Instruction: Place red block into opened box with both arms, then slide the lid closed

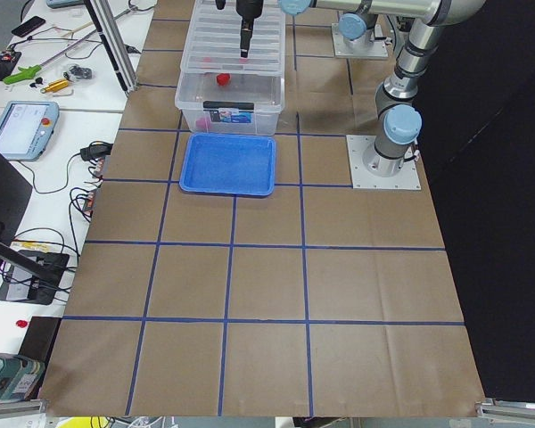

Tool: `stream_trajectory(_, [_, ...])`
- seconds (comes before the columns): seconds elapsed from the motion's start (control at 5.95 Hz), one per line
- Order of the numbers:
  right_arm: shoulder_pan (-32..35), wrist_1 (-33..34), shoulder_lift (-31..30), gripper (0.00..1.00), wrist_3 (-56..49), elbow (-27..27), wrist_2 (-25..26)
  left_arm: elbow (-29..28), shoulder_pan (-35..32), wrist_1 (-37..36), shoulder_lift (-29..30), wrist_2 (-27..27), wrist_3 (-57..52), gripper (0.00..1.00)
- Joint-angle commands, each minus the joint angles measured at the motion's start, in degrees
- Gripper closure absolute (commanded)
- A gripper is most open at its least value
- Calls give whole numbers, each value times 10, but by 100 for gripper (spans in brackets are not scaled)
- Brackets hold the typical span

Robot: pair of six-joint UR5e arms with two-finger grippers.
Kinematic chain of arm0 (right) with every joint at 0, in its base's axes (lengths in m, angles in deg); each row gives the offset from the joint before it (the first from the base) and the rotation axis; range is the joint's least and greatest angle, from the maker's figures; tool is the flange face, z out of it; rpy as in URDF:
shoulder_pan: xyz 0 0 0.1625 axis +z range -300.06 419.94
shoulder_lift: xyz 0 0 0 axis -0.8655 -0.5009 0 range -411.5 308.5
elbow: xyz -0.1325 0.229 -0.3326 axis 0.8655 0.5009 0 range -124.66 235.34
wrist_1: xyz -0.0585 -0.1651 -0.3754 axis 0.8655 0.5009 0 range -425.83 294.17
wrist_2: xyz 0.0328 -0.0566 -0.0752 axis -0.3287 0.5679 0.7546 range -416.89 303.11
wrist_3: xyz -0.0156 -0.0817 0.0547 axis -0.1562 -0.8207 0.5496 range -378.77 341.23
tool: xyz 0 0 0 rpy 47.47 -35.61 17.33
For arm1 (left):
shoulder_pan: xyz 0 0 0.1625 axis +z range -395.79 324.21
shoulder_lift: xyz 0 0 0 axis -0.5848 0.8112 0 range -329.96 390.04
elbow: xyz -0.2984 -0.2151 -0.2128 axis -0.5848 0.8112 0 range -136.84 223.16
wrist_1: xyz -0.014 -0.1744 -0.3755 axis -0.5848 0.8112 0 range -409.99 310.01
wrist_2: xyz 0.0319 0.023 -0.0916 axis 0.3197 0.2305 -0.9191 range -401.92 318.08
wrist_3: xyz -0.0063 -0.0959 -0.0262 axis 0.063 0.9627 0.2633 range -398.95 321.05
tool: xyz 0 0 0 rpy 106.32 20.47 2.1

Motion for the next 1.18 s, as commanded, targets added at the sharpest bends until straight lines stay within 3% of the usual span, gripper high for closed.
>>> stream_trajectory(0.0, [32, 0, -2, 0, 30, 3, 5, 0, 0, 0, 1, 1, 0, 2])
stream_trajectory(1.01, [112, -5, -13, 0, 115, -1, 0, 0, 0, 0, 1, 1, 0, 2])
